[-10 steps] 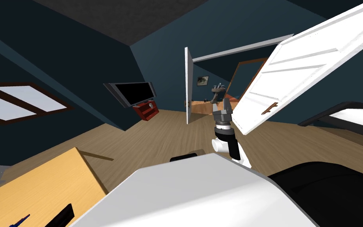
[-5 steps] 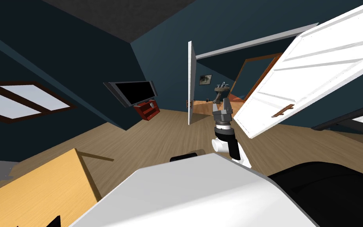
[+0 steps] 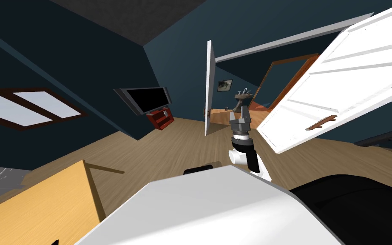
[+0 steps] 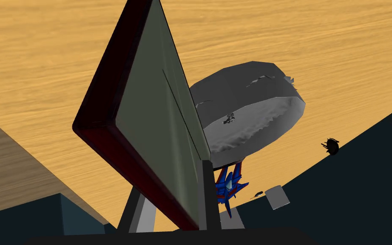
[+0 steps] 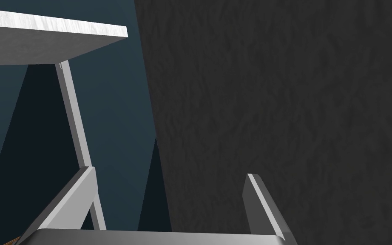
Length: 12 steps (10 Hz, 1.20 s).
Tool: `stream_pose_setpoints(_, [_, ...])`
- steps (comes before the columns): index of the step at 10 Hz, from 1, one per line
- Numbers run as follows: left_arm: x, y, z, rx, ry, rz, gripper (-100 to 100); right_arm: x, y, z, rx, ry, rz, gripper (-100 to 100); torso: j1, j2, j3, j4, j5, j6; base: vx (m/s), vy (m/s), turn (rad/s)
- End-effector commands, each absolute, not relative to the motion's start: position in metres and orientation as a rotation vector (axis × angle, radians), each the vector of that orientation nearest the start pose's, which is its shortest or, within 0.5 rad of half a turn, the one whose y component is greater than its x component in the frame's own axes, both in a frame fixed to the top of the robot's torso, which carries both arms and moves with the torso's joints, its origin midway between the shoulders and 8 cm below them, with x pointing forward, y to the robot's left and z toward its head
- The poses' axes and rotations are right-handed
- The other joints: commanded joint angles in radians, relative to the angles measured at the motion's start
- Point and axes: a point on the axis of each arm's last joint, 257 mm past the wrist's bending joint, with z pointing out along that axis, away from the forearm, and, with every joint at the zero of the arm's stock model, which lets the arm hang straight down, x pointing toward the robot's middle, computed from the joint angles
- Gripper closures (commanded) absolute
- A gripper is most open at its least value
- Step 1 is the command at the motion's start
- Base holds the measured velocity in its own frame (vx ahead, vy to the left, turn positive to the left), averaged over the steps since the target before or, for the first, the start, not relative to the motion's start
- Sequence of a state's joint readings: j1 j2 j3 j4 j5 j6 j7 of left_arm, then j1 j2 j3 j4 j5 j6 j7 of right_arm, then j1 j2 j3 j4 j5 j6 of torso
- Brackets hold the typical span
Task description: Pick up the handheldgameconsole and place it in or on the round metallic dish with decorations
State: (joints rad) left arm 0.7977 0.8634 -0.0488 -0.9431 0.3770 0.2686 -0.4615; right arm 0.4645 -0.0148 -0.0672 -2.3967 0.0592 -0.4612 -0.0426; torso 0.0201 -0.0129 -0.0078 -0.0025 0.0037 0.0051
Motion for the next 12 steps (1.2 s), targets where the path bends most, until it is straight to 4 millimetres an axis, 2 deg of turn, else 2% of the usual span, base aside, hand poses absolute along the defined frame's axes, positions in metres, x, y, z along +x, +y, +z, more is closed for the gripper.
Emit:
stream_pose_setpoints(1, [-0.173, 0.720, -0.459, -1.429, 2.383, 0.844, 100, 0.324, -0.282, 0.080, 0.529, 0.569, 1.271, 0, 0.000, 0.000, 0.000, 0.000, 0.000, 0.000, 0.091, 0.040, 0.031])
stream_pose_setpoints(3, [-0.164, 0.720, -0.460, -1.405, 2.375, 0.809, 100, 0.324, -0.282, 0.080, 0.529, 0.569, 1.271, 0, 0.001, 0.000, 0.000, 0.000, 0.001, -0.001, 0.068, 0.027, 0.042])
stream_pose_setpoints(4, [-0.186, 0.721, -0.454, -1.384, 2.401, 0.837, 100, 0.324, -0.282, 0.080, 0.529, 0.569, 1.271, 0, 0.000, 0.002, 0.001, 0.001, 0.001, 0.000, 0.087, 0.026, 0.048])
stream_pose_setpoints(6, [-0.178, 0.721, -0.455, -1.364, 2.394, 0.807, 100, 0.324, -0.282, 0.080, 0.529, 0.569, 1.271, 0, 0.001, 0.000, 0.000, 0.000, 0.001, 0.000, 0.074, 0.026, 0.036])
stream_pose_setpoints(7, [-0.198, 0.721, -0.449, -1.343, 2.422, 0.825, 100, 0.324, -0.282, 0.080, 0.529, 0.569, 1.271, 0, 0.001, 0.002, 0.001, 0.001, 0.001, 0.001, 0.060, 0.026, 0.047])
stream_pose_setpoints(8, [-0.192, 0.720, -0.450, -1.327, 2.417, 0.797, 100, 0.324, -0.282, 0.080, 0.529, 0.569, 1.271, 0, 0.001, 0.003, 0.002, 0.000, 0.001, -0.001, 0.074, 0.037, 0.069])
stream_pose_setpoints(9, [-0.214, 0.719, -0.444, -1.316, 2.449, 0.822, 100, 0.324, -0.282, 0.080, 0.529, 0.569, 1.271, 0, 0.002, 0.002, 0.001, 0.001, 0.001, 0.000, 0.120, 0.076, 0.060])
stream_pose_setpoints(11, [-0.204, 0.717, -0.446, -1.292, 2.442, 0.776, 100, 0.324, -0.282, 0.080, 0.529, 0.569, 1.271, 0, 0.004, 0.000, 0.000, 0.000, 0.002, 0.001, 0.074, 0.047, 0.023])
stream_pose_setpoints(12, [-0.223, 0.714, -0.441, -1.277, 2.474, 0.782, 100, 0.324, -0.282, 0.080, 0.529, 0.569, 1.271, 0, 0.003, 0.002, 0.001, 0.001, 0.002, 0.002, 0.063, 0.054, 0.041])
